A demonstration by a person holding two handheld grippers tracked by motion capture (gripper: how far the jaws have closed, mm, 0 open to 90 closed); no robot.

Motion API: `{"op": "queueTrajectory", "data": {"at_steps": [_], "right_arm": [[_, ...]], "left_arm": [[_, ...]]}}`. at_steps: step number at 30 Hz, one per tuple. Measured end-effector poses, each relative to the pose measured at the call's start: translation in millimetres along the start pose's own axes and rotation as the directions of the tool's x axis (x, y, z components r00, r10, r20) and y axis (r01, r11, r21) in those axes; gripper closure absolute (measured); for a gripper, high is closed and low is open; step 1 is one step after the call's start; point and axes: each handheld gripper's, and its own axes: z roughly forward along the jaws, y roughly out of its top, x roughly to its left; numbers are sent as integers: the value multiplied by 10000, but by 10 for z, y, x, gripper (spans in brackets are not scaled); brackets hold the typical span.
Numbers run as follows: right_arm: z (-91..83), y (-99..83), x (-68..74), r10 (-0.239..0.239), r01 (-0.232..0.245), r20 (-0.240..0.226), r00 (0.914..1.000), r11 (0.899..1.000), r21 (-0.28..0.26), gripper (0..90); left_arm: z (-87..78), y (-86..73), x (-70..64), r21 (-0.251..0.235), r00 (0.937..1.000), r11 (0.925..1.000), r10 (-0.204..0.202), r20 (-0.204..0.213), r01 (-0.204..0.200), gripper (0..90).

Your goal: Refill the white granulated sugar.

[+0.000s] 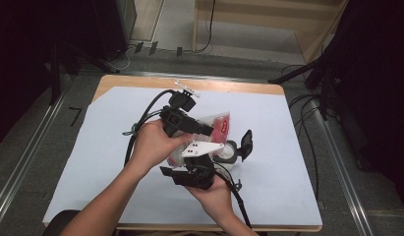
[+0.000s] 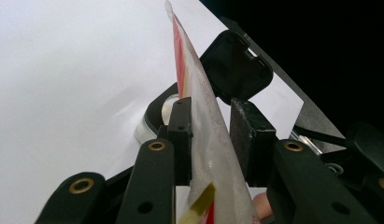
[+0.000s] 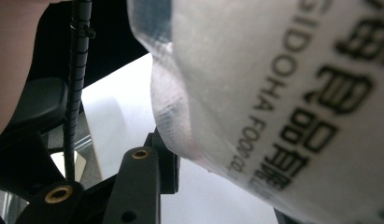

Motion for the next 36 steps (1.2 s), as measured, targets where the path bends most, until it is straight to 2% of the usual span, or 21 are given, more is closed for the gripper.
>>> {"op": "queueTrajectory", "data": {"at_steps": [22, 36], "right_arm": [[8, -12, 27, -92, 92, 17, 10000, 10000, 10, 631], [1, -8, 28, 17, -16, 19, 10000, 10000, -31, 633]], "left_arm": [[-4, 1, -4, 101, 9999, 9999, 112, -3, -112, 720], [0, 9, -20, 54, 9999, 9999, 142, -34, -142, 716]]}}
